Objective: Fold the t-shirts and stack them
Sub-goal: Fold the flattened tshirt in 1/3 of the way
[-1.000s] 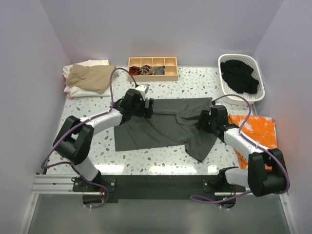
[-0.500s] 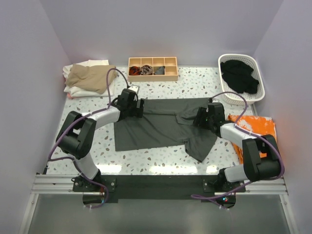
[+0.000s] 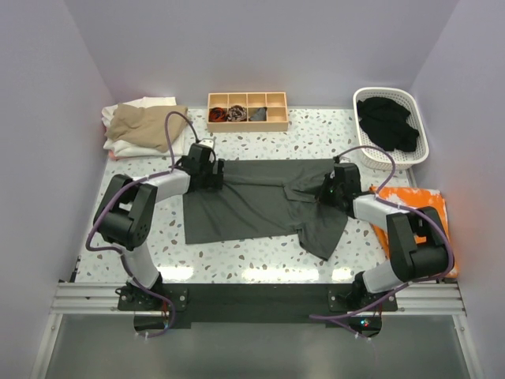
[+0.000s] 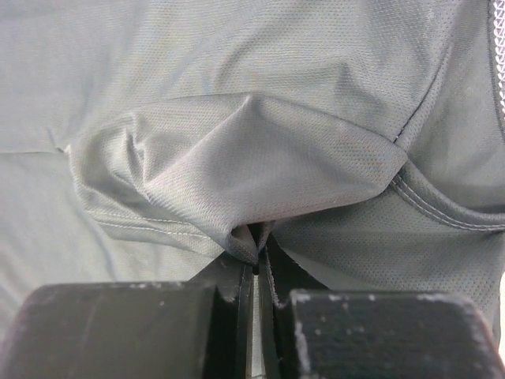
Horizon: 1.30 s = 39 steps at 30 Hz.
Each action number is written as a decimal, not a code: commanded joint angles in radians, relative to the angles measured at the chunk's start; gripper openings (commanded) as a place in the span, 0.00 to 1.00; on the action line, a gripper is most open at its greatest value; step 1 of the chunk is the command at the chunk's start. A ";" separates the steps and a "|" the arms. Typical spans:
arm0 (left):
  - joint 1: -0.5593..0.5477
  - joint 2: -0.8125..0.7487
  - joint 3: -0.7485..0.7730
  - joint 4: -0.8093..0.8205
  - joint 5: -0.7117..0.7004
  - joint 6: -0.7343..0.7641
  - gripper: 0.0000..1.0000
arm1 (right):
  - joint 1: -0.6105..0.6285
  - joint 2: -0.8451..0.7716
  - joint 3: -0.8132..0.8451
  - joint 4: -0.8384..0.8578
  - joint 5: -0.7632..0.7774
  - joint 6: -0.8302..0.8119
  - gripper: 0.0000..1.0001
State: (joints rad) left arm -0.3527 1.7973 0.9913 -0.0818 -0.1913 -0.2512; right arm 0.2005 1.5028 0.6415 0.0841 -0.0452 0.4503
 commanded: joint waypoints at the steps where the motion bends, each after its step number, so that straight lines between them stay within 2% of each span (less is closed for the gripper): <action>1: 0.017 0.010 0.012 0.022 -0.010 0.006 1.00 | -0.003 -0.093 0.038 0.002 -0.033 -0.009 0.00; 2: 0.017 0.013 0.015 0.020 -0.008 0.007 1.00 | -0.004 -0.110 0.046 -0.018 -0.036 -0.004 0.01; 4: 0.018 0.017 0.020 0.019 0.001 0.010 1.00 | -0.003 -0.142 0.063 -0.085 -0.038 -0.005 0.14; 5: 0.018 0.023 0.026 0.016 0.004 0.010 1.00 | -0.003 -0.153 0.069 -0.122 -0.035 -0.009 0.35; 6: 0.018 0.030 0.029 0.014 0.007 0.010 1.00 | -0.003 -0.162 0.069 -0.150 -0.028 -0.010 0.43; 9: 0.018 0.043 0.036 0.013 0.029 0.010 1.00 | -0.003 -0.190 0.063 -0.162 -0.005 -0.013 0.58; 12: 0.020 0.045 0.037 0.013 0.039 0.010 1.00 | -0.004 -0.181 0.072 -0.172 0.014 -0.018 0.61; 22: 0.020 0.030 0.027 0.008 0.018 0.024 1.00 | -0.003 -0.135 0.076 -0.155 0.004 -0.019 0.59; 27: 0.020 0.028 0.023 0.005 0.018 0.024 1.00 | -0.004 -0.110 0.058 -0.092 -0.018 -0.028 0.48; 33: 0.020 0.005 0.018 -0.022 -0.002 0.012 1.00 | -0.003 -0.050 0.079 -0.064 -0.038 -0.018 0.41; 34: 0.020 -0.001 0.012 -0.022 -0.002 0.012 1.00 | -0.003 -0.047 0.081 -0.063 -0.039 -0.019 0.39; 36: 0.020 -0.010 0.010 -0.022 -0.003 0.010 1.00 | -0.003 -0.039 0.083 -0.063 -0.041 -0.022 0.28; 38: 0.020 -0.013 0.012 -0.022 -0.002 0.009 1.00 | -0.003 -0.050 0.089 -0.070 -0.051 -0.024 0.10; 39: 0.020 -0.012 0.013 -0.024 -0.002 0.009 1.00 | -0.003 -0.059 0.090 -0.073 -0.067 -0.022 0.04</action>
State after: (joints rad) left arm -0.3431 1.8145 1.0119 -0.0795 -0.1810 -0.2428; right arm 0.2005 1.4643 0.6971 -0.0288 -0.0750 0.4324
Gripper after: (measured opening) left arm 0.997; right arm 0.141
